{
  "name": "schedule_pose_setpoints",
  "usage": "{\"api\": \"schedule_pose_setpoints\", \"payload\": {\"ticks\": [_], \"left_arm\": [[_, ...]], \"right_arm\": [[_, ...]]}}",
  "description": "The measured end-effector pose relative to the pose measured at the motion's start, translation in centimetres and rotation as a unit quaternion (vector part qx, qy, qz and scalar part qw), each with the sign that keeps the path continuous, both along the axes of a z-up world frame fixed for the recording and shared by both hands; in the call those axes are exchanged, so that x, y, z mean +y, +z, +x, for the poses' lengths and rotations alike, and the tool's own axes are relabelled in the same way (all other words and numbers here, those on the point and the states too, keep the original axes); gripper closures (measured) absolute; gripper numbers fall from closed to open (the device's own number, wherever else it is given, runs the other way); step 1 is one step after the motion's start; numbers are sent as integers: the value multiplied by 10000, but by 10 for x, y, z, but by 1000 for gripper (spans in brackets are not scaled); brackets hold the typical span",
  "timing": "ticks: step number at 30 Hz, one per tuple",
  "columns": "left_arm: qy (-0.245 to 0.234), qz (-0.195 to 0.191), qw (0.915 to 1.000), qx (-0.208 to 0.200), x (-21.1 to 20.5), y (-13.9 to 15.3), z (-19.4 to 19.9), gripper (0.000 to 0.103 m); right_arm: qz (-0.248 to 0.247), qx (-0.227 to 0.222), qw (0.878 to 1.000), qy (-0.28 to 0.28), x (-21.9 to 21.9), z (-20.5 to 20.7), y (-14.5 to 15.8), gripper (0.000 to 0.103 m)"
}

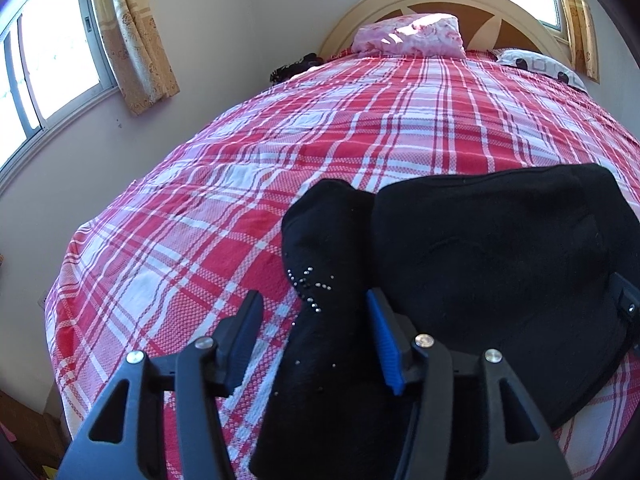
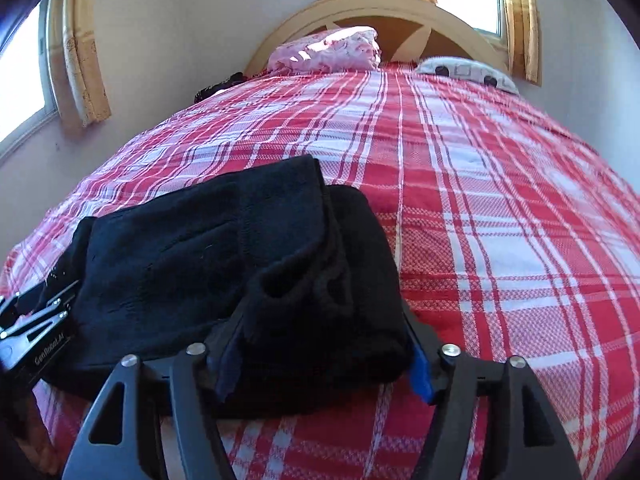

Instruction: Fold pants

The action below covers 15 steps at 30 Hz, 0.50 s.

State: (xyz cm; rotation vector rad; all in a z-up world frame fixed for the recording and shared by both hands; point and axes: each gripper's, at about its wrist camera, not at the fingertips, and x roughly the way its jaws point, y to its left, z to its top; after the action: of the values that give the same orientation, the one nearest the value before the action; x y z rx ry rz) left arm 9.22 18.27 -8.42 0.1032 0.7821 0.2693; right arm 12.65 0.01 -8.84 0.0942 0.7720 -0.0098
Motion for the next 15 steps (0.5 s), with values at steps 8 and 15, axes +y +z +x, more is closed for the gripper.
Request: {"api": "schedule_pose_setpoints", "payload": {"ticks": [8, 15], "left_arm": [[14, 89, 10000, 5, -3, 0, 0, 47], [55, 362, 9993, -3, -8, -1, 0, 46]], "right_arm": [[1643, -650, 9808, -830, -79, -31, 28, 23], [1090, -951, 9892, -217, -38, -60, 39, 23]]}}
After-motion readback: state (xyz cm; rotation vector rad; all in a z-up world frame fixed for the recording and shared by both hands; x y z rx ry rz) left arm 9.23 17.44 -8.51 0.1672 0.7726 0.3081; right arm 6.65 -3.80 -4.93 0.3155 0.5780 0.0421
